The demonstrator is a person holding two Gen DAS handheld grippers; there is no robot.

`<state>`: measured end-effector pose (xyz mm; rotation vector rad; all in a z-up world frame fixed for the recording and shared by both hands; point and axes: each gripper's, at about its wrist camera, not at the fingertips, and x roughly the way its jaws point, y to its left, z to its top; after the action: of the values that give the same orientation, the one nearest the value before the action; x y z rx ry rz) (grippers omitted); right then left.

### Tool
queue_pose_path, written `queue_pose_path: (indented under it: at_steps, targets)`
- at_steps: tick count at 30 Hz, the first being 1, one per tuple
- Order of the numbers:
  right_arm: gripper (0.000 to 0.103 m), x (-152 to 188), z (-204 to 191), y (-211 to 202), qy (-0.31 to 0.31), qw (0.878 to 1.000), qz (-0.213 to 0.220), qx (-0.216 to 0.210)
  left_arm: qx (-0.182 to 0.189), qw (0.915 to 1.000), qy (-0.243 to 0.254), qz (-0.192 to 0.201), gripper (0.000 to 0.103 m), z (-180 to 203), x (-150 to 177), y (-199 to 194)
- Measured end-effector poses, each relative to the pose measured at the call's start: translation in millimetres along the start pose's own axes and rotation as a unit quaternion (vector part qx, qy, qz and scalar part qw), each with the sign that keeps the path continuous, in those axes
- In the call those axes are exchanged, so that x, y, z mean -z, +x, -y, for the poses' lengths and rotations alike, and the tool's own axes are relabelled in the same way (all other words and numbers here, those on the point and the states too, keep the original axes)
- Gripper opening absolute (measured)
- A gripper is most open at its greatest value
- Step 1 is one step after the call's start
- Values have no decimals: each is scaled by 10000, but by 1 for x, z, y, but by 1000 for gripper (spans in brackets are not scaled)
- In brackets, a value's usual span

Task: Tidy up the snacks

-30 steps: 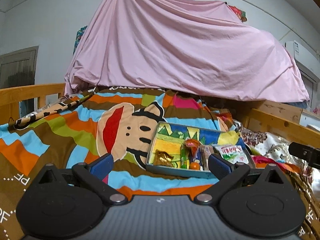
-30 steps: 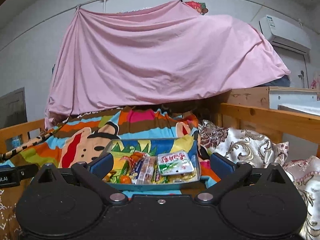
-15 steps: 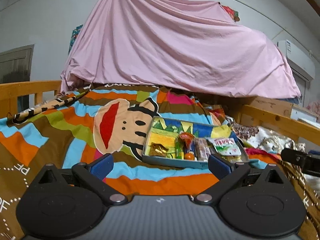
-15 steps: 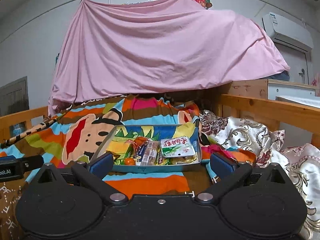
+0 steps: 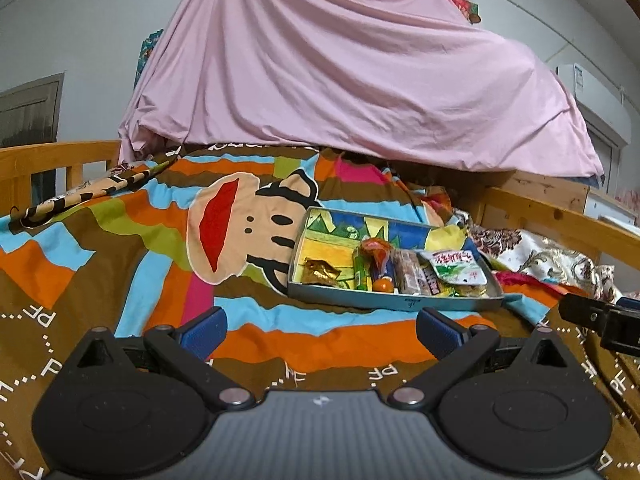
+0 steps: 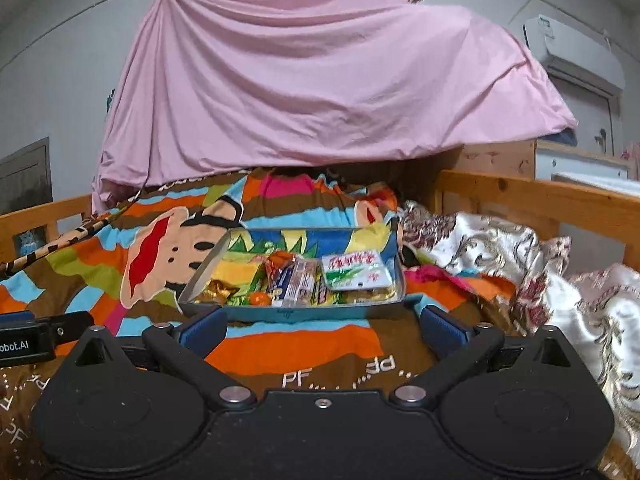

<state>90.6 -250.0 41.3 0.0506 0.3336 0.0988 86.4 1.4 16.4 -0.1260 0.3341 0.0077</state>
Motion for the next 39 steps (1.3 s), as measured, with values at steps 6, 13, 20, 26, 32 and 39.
queue_pose_path:
  at_steps: [6,13,20,26,32,39]
  targets:
    - [102,4,0,4,49,9999,-137,-85,-40,9999,49,-100,103,2,2,6]
    - [102,5,-1,6,61,9997,-195,-121,-64,9997,120,-193,103,4,6,7]
    - [102,7,-4,11,-53,9993,-354,-117,-81,9997,96,-214,103,2,7,8]
    - [102,12,-9,18,-167,9979,-613,-148,-101,9994,82,-335,103,0,9,11]
    - [102,12,-10,17,-199,9981,-561,-164,-100,9991,140,-377,103,2,13,11]
    - [102,12,-12,19,-234,9990,-384,-86,-132,9997,121,-195,103,2,14,7]
